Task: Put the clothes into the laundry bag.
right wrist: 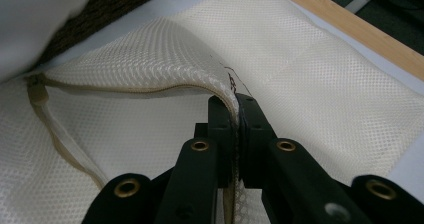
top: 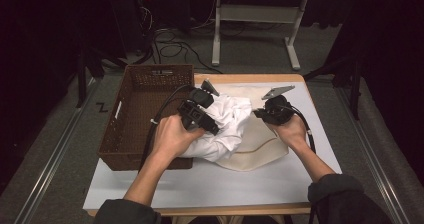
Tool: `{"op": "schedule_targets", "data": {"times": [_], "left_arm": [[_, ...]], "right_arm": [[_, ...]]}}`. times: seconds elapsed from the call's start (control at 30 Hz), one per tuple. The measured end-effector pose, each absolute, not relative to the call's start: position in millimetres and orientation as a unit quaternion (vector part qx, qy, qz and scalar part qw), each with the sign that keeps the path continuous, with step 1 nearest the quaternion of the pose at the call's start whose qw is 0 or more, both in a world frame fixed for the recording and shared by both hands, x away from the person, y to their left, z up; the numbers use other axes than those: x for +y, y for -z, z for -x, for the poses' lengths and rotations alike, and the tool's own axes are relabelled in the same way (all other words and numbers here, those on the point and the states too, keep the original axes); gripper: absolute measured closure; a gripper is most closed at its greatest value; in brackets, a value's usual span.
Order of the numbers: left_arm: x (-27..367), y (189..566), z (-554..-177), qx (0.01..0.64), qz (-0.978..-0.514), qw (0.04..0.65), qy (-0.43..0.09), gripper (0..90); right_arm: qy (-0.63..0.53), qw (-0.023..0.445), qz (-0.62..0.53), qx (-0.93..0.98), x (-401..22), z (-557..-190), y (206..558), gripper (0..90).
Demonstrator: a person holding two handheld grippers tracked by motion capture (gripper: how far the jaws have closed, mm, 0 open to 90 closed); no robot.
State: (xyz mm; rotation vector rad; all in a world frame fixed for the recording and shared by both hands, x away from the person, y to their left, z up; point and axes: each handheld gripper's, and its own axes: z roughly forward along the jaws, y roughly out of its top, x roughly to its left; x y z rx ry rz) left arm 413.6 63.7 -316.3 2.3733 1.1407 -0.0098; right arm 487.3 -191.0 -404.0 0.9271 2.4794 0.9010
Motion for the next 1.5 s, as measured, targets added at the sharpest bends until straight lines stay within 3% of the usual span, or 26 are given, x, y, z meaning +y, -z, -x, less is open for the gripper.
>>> {"op": "schedule_targets", "data": {"times": [0.67, 1.23, 1.5], "left_arm": [[4.4, 347.8, -400.0, 0.362, -0.903, 0.232, 0.013, 55.2], [-13.4, 388.8, -408.0, 0.369, -0.9, 0.229, 0.031, 54.7], [-25.1, 405.7, -411.5, 0.369, -0.905, 0.209, 0.016, 54.5]], "right_arm": [[-0.314, 0.17, -0.328, 0.875, -193.1, -493.1, 403.4, 87.4], [-0.312, 0.166, -0.322, 0.878, -191.0, -489.9, 402.7, 87.5], [-0.311, 0.168, -0.311, 0.882, -186.6, -487.4, 402.5, 87.5]]}}
